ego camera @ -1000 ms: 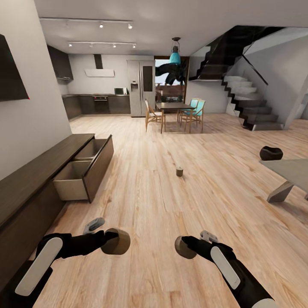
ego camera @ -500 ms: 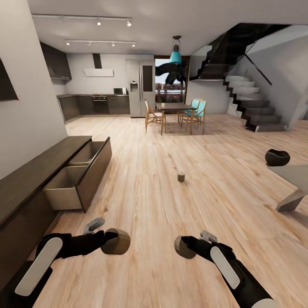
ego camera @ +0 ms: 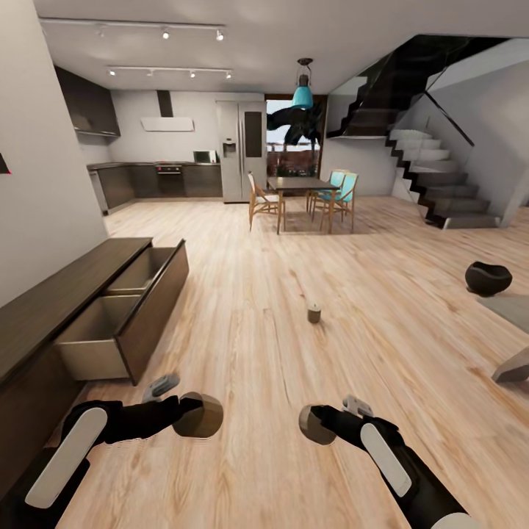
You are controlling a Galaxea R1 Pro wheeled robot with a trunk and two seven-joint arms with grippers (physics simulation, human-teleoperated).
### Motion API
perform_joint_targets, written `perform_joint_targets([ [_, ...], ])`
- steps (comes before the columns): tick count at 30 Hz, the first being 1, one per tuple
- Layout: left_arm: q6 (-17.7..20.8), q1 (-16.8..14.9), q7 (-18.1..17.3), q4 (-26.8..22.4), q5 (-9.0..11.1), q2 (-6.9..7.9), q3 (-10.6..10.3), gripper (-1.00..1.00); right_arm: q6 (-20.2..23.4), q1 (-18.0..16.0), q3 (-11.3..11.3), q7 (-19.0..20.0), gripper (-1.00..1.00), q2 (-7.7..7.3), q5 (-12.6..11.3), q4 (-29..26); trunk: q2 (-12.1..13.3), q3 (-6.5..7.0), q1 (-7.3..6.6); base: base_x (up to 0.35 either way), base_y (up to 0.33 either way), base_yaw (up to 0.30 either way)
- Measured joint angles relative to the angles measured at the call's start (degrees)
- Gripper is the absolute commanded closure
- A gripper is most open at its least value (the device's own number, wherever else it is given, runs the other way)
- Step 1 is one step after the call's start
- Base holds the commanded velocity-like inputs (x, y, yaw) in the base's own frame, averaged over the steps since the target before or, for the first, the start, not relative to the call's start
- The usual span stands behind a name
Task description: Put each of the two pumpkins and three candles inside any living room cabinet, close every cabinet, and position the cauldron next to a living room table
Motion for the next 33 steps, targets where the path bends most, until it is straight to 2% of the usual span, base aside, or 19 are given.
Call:
perform_joint_targets([
  [33,0.0,0.0,0.0,0.0,0.0,0.02,0.0,1.0,0.0,0.0,0.1,0.2,1.0,0.13,0.1,0.0,0.0,0.0,0.0,0.331,0.0,0.0],
])
